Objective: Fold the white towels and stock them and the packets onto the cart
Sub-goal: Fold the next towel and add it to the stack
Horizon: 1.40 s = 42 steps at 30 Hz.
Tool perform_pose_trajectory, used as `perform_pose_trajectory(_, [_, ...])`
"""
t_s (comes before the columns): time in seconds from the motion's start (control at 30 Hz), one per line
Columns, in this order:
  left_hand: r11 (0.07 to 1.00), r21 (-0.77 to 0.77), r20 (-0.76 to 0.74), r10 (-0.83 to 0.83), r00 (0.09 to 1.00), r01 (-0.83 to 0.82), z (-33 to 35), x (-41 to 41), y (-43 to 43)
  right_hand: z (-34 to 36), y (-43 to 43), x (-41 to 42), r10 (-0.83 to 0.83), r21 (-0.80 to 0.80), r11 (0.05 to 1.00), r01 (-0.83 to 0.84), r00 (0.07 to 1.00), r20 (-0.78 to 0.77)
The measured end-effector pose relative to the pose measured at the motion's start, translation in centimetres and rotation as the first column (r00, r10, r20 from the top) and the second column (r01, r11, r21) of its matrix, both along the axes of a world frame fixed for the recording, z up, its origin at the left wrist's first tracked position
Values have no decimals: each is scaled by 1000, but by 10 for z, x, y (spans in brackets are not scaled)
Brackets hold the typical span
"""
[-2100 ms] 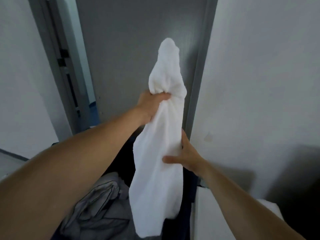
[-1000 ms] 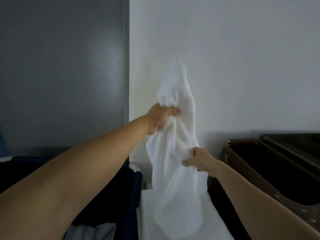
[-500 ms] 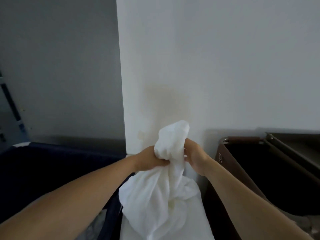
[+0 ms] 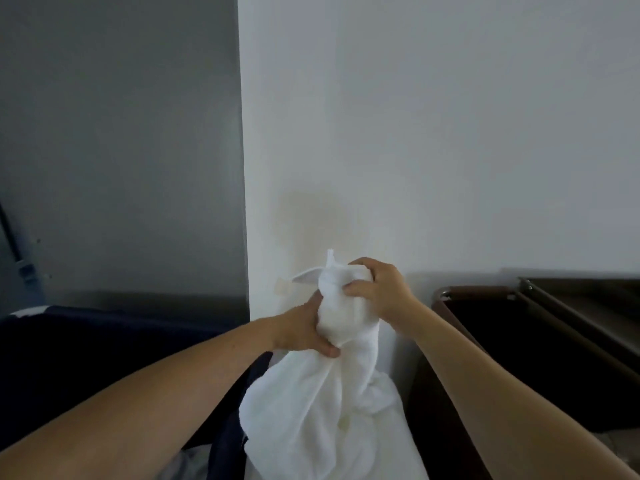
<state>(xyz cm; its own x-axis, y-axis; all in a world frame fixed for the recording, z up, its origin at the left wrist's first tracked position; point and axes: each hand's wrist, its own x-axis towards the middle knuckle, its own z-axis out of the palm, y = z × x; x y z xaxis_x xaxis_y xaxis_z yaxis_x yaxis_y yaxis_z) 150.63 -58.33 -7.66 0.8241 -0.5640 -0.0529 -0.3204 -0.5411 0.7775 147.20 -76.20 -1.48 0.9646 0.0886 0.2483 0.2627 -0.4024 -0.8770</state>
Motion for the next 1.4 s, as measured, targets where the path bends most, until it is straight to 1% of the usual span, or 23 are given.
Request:
perform_pose_trajectory(0.07, [956,-290,-89,-58,994,30,9,3,9,4,-6,-2,-24,132,991,26,999,-21])
perform_pose_trajectory(0.1, [918,-398,-114,-54,992,4,16,6,13,5,-10,-2,-26,173,984,33,999,-45])
perform_pose_trajectory(0.13, [881,-473,-138,-43,990,-28,23,8,17,6,-13,-3,-13,201,979,28,997,-72])
perform_pose_trajectory(0.2, [839,-541,-198,-49,979,-68,34,12,22,5,-19,-6,18,228,974,9,993,-120])
perform_pose_trajectory(0.27, [848,-527,-240,-100,966,-43,37,18,22,2,-21,-9,29,246,969,11,987,-156])
perform_pose_trajectory(0.3, [849,-526,-249,-103,963,-45,36,19,21,1,-21,-10,11,248,968,30,987,-162])
perform_pose_trajectory(0.33, [831,-552,-265,-91,960,-74,35,20,19,0,-21,-9,-31,229,971,68,987,-159])
perform_pose_trajectory(0.4, [785,-603,-264,-29,964,-142,36,20,14,-2,-27,-6,-153,136,976,170,980,-128])
perform_pose_trajectory(0.43, [785,-600,-221,25,975,-155,38,19,12,-4,-31,-3,-213,69,973,222,970,-113])
perform_pose_trajectory(0.5, [831,-528,-86,152,985,-175,43,16,4,-6,-37,1,-271,-54,962,267,959,-83])
perform_pose_trajectory(0.57, [890,-414,77,245,967,-192,48,13,-4,-6,-36,3,-237,-92,968,236,971,-11])
perform_pose_trajectory(0.67, [961,-228,270,218,938,-158,51,5,-18,-1,-21,3,-104,-115,986,117,988,117])
perform_pose_trajectory(0.77, [975,-146,323,207,923,-167,48,1,-26,0,-10,1,-55,-197,977,81,989,134])
perform_pose_trajectory(0.83, [981,-92,332,192,924,-171,47,-2,-26,-3,-9,0,-57,-284,954,97,987,148])
perform_pose_trajectory(0.9, [991,-37,312,132,941,-127,44,-5,-25,-9,-11,2,-42,-367,925,97,987,155])
perform_pose_trajectory(0.93, [994,-33,284,107,953,-101,42,-5,-24,-11,-13,3,-38,-399,912,100,986,160])
perform_pose_trajectory(0.97, [995,-66,238,90,967,-77,40,-5,-22,-12,-14,4,-44,-413,904,111,985,168])
perform_pose_trajectory(1.0, [988,-138,175,91,980,-67,39,-4,-19,-12,-17,5,-55,-412,902,126,982,179])
perform_pose_trajectory(1.07, [944,-315,55,121,991,-97,37,-3,-14,-8,-22,5,-78,-373,915,150,976,202])
perform_pose_trajectory(1.1, [925,-363,38,134,990,-111,37,-2,-13,-7,-25,5,-88,-347,925,155,976,201])
perform_pose_trajectory(1.17, [923,-367,93,163,982,-119,36,-1,-14,-6,-30,5,-93,-305,941,150,977,194])
perform_pose_trajectory(1.3, [932,-326,234,244,941,-161,40,-2,-27,-6,-27,1,-89,-162,979,127,970,225])
perform_pose_trajectory(1.4, [924,-342,274,274,922,-172,41,-2,-34,-6,-27,0,-107,-145,979,142,969,222])
